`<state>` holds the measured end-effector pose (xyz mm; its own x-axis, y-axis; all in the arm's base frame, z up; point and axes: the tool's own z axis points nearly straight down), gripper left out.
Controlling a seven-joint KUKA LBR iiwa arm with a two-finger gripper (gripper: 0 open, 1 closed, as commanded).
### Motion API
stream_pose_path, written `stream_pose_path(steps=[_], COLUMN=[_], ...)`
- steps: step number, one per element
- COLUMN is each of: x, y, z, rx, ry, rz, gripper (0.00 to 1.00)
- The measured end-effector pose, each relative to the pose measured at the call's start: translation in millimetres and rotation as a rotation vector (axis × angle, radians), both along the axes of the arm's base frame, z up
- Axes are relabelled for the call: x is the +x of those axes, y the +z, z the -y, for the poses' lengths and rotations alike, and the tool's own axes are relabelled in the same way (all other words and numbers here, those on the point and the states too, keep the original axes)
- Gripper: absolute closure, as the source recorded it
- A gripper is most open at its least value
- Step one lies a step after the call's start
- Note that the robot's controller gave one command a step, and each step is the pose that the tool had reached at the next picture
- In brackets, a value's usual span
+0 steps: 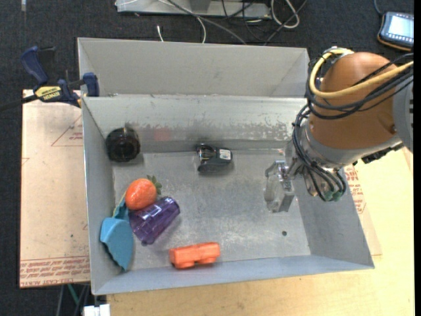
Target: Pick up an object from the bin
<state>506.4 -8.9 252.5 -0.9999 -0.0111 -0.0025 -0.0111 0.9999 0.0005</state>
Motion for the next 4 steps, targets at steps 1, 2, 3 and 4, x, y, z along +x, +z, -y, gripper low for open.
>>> stream_pose_path(steps=[1, 2, 3, 4], x=[1.6, 15.0, 8.8, -10.9], y=[-13.2, 42.2, -14.1, -31.1], z=[4.8, 27.8, 15.5, -45.6], rx=[0.0, -0.002, 0.003, -0.001], ry=[0.021, 0.1, 0.078, 0.404], rz=[0.001, 0.012, -0.01, 0.01], gripper=[1.0, 1.0, 1.0, 1.0])
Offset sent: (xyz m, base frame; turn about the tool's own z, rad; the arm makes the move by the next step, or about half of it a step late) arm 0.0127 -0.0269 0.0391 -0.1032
